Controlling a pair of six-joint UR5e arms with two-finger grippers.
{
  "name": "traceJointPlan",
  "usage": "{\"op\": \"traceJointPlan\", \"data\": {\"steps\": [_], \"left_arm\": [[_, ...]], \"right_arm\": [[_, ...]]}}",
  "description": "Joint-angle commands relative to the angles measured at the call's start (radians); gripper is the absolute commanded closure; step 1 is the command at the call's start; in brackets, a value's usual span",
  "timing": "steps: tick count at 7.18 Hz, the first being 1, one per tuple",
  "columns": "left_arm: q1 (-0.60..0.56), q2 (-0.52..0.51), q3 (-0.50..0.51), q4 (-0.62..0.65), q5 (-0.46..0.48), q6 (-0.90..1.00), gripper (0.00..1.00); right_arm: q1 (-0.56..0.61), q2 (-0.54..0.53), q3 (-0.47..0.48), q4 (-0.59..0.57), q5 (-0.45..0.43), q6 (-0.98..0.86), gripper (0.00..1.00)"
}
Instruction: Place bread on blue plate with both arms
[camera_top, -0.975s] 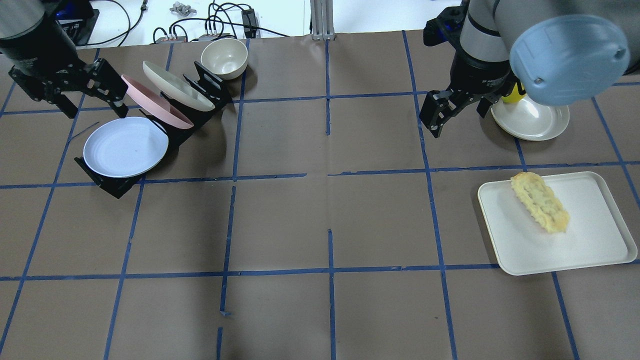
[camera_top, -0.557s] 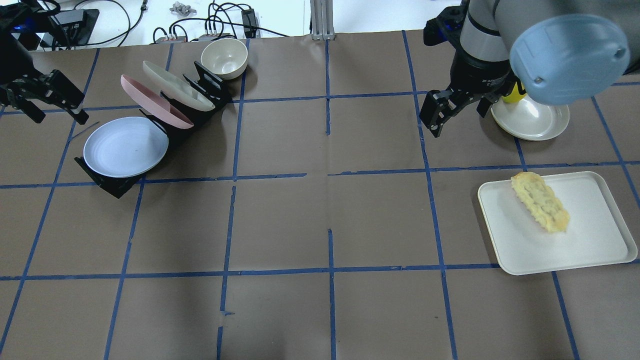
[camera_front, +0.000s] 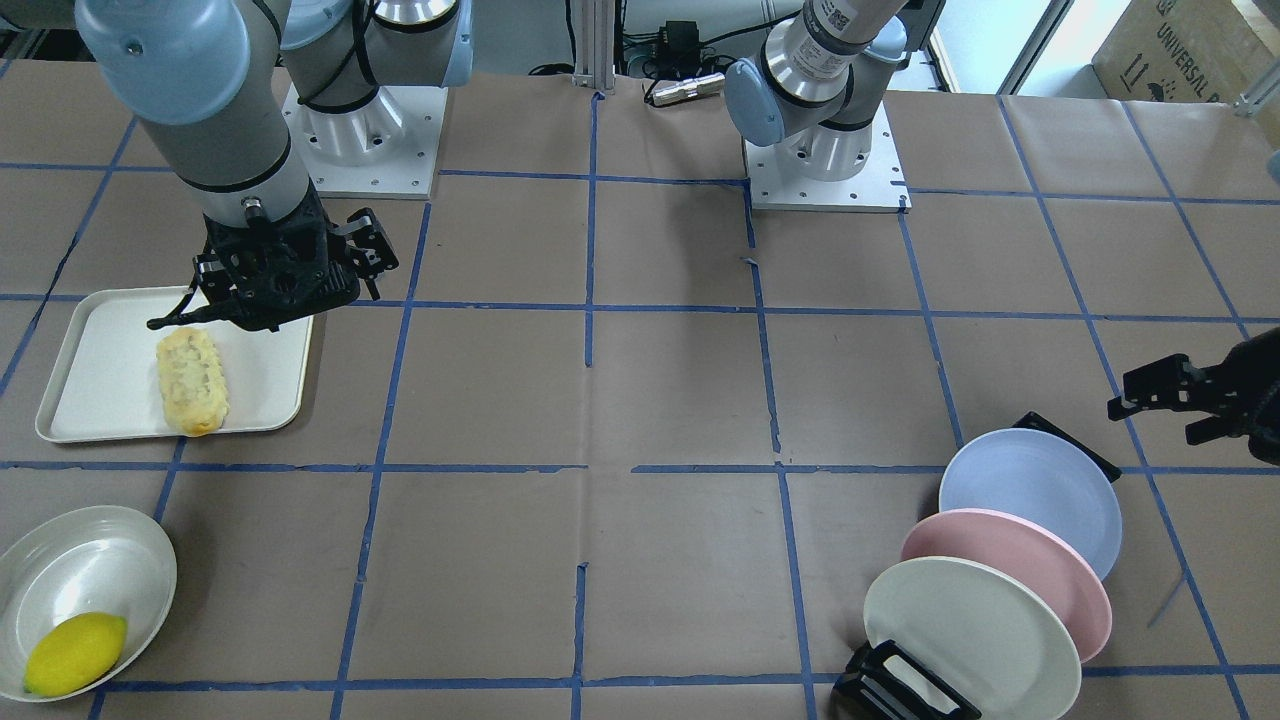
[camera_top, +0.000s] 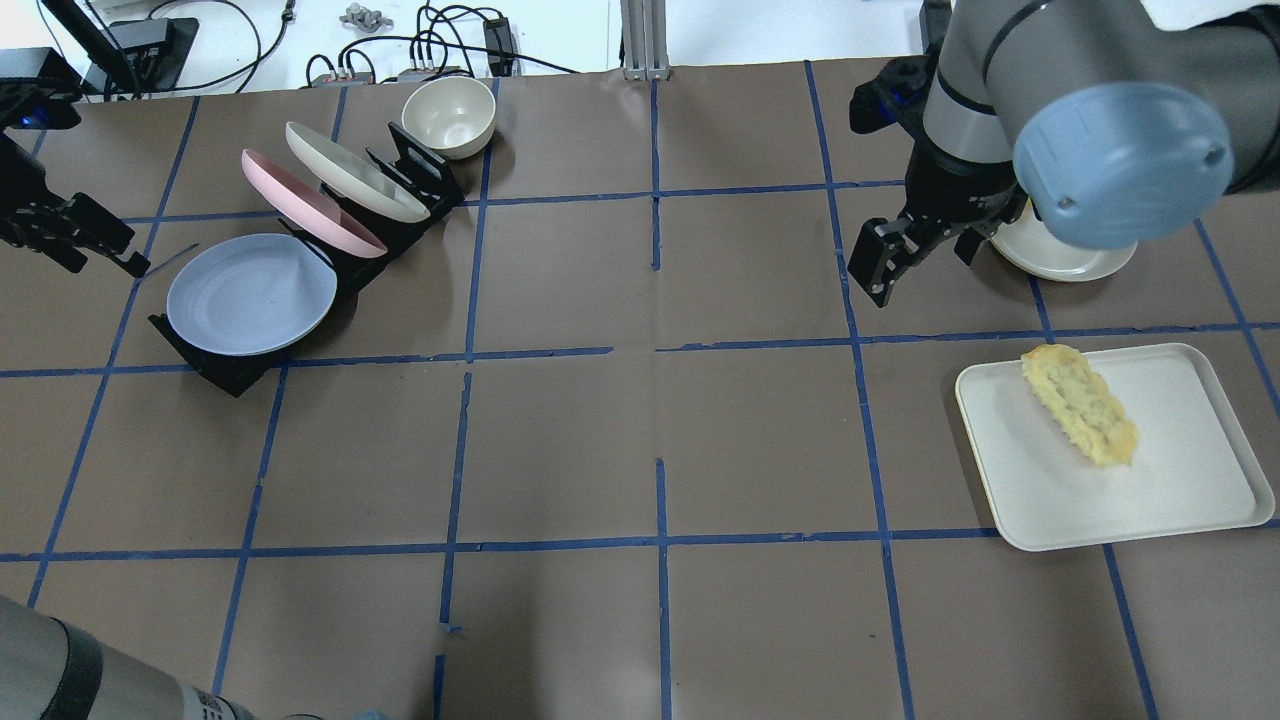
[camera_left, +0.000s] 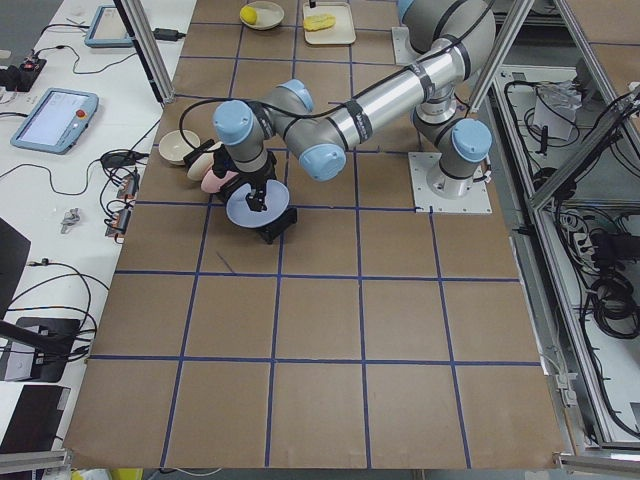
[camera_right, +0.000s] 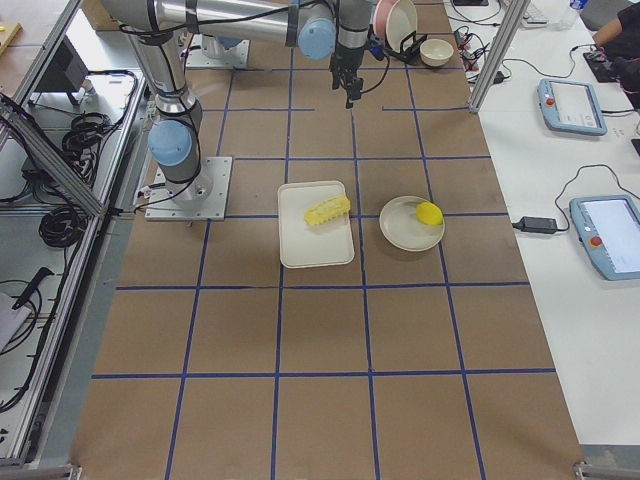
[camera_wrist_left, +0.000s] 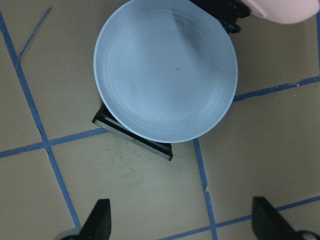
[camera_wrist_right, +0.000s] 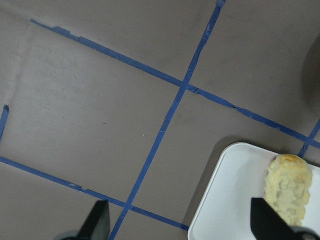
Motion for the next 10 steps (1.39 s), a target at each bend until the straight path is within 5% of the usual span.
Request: {"op": "traceJointPlan", "data": {"steps": [1,3,5,7,8,9,10], "left_arm": [[0.002,-0.105,0.037,0.076,-0.025,0.000,0.01],[0.003,-0.198,0.099,0.074,-0.048,-0.006,0.02],[-0.003,-0.225,0.081,0.064,-0.086,-0.055,0.13],[0.005,-0.266,0.100,0.062,-0.097,-0.055,0.39],[0.006,-0.263,0.102,0.062,-0.093,-0.055,0.81],[0.005,-0.257,0.104,0.063,-0.094,-0.055,0.96],[0.003,-0.246,0.105,0.064,-0.097,-0.057,0.98]], "right_arm": [[-0.162,-0.039,0.187,-0.168,0.013,-0.234,0.00],[-0.330,-0.039,0.348,-0.355,0.092,-0.414,0.00],[-0.358,-0.030,0.436,-0.525,0.114,-0.497,0.00],[-0.369,0.048,0.435,-0.594,0.128,-0.513,0.00],[-0.422,0.064,0.435,-0.608,0.130,-0.537,0.00],[-0.461,0.073,0.434,-0.627,0.130,-0.548,0.00],[-0.475,0.114,0.435,-0.660,0.128,-0.572,0.00]]}}
